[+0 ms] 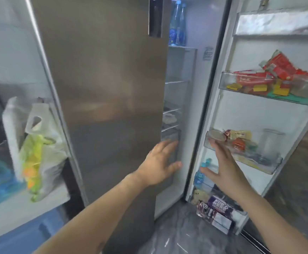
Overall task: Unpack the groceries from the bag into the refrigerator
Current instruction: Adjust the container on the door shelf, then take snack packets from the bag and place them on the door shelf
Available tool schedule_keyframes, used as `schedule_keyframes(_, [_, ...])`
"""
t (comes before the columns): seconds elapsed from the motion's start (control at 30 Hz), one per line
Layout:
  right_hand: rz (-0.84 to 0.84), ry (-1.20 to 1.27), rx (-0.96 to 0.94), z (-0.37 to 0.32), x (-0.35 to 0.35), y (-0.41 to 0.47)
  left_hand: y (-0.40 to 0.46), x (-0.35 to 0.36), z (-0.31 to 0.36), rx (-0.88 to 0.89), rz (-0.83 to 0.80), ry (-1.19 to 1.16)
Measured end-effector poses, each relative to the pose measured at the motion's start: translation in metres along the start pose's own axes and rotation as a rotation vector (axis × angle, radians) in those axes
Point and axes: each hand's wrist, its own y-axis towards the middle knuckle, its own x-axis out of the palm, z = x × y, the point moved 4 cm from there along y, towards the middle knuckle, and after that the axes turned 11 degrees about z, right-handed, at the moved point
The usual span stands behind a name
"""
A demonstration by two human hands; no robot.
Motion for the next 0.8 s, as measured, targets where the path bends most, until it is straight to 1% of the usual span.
schedule_keyframes(0.17, [-0.103, 0.095, -0.096, -0.078, 0.049, -0.048, -0.104, -0.069, -0.032, -0.216, 0.045, 0.065])
schedule_keyframes(0.3, [-0.195, 0.193, -0.139, -0.138, 0.084, -0.091, -0.187, -0.117, -0.05, -0.335, 0.09, 0.129])
schedule_keyframes(0.47, [-0.297, 0.254, -0.213, -0.21, 0.121, -0.149, -0.285, -0.167, -0.069, -0.471, 0.145, 0.19])
schedule_keyframes(0.63, [-0.411, 0.321, -0.254, -0.259, 0.165, -0.201, -0.368, -0.198, -0.096, -0.626, 0.128, 0.274])
schedule_keyframes(0.8, [-0.517, 0.366, -0.279, -0.302, 0.218, -0.251, -0.442, -0.219, -0.145, -0.78, 0.067, 0.355])
